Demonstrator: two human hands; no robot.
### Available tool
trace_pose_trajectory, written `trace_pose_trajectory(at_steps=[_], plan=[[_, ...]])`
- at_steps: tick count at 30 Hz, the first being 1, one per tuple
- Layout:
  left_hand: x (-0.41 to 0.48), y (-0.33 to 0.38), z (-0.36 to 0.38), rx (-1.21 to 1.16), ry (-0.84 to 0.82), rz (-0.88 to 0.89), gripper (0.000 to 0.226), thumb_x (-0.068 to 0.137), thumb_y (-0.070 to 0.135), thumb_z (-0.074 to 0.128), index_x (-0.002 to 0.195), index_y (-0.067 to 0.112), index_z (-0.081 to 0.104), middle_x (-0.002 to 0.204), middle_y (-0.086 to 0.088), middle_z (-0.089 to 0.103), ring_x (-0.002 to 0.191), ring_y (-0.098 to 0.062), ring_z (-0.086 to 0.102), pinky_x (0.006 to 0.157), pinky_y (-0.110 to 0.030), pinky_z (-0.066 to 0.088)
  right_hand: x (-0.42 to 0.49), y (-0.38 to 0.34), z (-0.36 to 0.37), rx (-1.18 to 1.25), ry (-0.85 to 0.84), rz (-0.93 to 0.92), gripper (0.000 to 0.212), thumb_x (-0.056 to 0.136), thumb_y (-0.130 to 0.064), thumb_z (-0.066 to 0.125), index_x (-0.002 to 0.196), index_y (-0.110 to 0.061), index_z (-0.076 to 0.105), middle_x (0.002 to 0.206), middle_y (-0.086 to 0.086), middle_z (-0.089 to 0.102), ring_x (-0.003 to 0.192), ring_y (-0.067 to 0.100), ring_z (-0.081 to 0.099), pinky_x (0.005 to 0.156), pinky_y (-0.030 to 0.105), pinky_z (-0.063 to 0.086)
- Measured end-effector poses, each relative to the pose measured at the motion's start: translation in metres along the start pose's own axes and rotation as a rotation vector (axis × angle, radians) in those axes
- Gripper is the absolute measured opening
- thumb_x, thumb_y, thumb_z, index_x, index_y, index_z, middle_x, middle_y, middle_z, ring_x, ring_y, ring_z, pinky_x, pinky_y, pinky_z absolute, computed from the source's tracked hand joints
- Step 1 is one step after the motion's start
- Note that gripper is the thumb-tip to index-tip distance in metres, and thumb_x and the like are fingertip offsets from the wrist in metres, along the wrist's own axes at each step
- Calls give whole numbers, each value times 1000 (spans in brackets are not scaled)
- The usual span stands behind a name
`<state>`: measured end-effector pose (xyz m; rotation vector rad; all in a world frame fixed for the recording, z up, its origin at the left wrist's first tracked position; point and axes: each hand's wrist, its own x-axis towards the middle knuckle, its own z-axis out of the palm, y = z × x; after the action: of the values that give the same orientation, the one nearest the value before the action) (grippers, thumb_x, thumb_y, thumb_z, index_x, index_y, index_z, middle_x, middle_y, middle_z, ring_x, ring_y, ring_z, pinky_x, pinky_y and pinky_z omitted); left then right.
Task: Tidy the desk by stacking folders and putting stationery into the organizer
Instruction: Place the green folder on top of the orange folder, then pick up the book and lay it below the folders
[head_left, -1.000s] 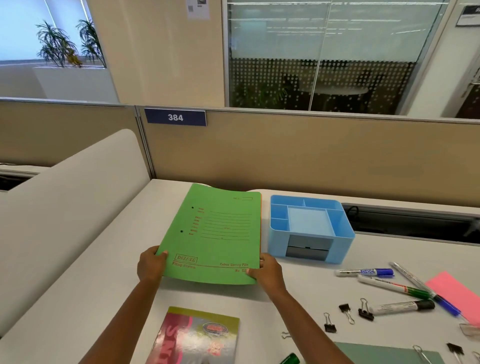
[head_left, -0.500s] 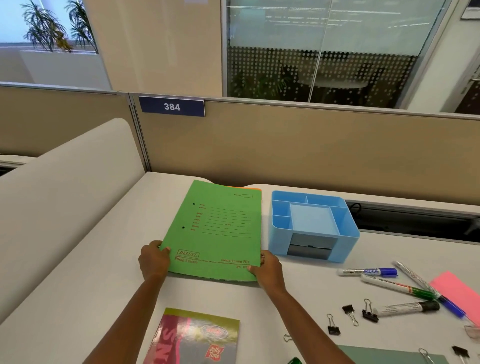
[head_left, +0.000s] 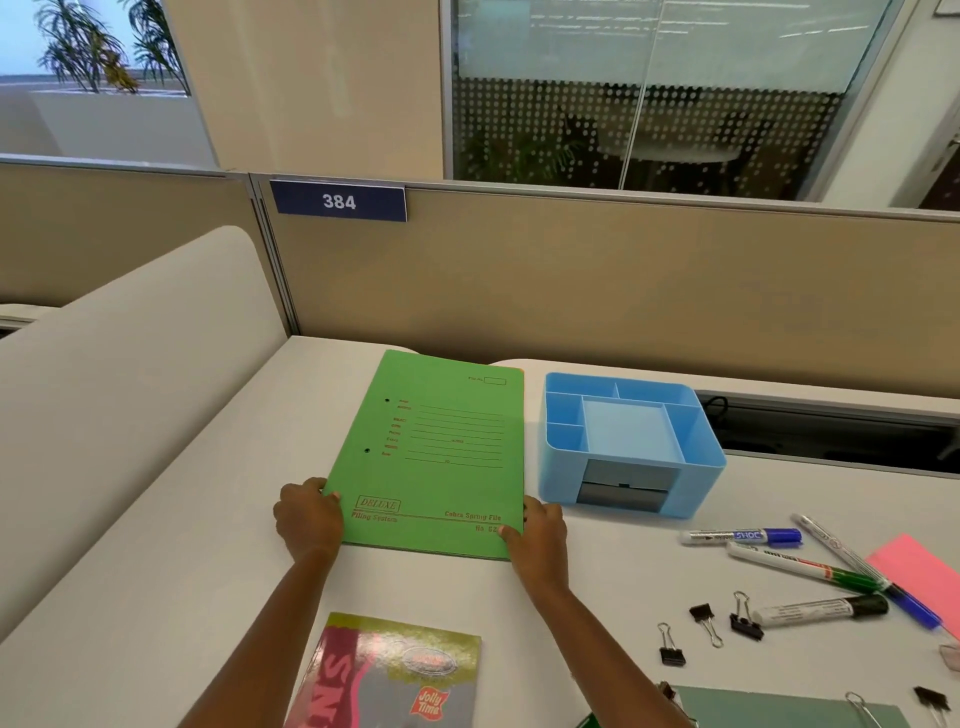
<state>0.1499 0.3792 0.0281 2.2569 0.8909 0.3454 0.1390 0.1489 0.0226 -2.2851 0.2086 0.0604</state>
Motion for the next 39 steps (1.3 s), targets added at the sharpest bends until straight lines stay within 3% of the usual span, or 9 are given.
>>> trace_pose_trajectory(at_steps=[6,11,16,19,25,27,29,36,39], plan=[[-9,-4,0,99,-9,102,29,92,3,48,116,-10,56,111,-31,51,102,-44,48,86,-48,41,-5,2,-2,-75,16,-69,43,88,-16,57,129,-9,45,122,14,44,114,28,44,94,30,38],[-26,-10,-7,95,-67,153,22,91,6,49,103,-12,51,109,-31,48,98,-44,49,82,-50,42,-11,3,-8,77,-9,-22,48,88,-17,58,131,-3,42,124,19,42,113,31,48,99,35,40],[-67,-23,-20,57,-95,143,33,89,6,52,118,-8,45,114,-28,46,104,-44,47,84,-49,40,-38,10,-16,128,-28,-48,51,90,-13,54,136,-6,35,126,16,42,117,30,47,100,37,41],[-94,-31,-34,160,-101,135,43,89,14,54,125,-5,43,115,-26,47,107,-42,46,85,-47,40,-65,14,-21,102,-48,-125,44,90,-11,52,132,-8,40,107,6,44,102,23,53,87,26,43],[-139,-37,-64,527,-289,36,53,88,50,49,116,6,45,118,-11,45,111,-25,47,89,-31,42,-106,14,-21,46,-361,-22,46,89,-17,51,132,-7,40,76,-2,50,80,14,48,57,15,36],[-148,-40,-68,573,-299,-3,60,84,55,52,118,8,44,119,-9,46,113,-23,48,90,-29,42,-115,10,-21,16,-421,6,44,88,-16,50,129,-4,42,86,4,58,83,15,48,54,18,36],[-155,-40,-70,589,-297,-50,65,79,58,57,119,9,43,121,-8,47,114,-22,48,92,-30,41,-123,4,-20,15,-453,37,40,87,-15,51,125,-3,45,101,9,60,86,16,51,64,20,39],[-156,-36,-69,509,-253,-121,67,78,54,62,122,8,40,124,-10,47,117,-24,47,93,-33,41,-134,-8,-14,125,-457,8,35,86,-10,53,120,-4,50,96,2,52,87,13,48,59,17,37],[-149,-30,-67,421,-248,-149,62,82,46,61,122,5,39,125,-14,45,118,-28,45,94,-34,40,-131,-12,-13,181,-437,9,40,85,-6,53,125,-3,47,112,8,56,93,12,46,72,17,36]])
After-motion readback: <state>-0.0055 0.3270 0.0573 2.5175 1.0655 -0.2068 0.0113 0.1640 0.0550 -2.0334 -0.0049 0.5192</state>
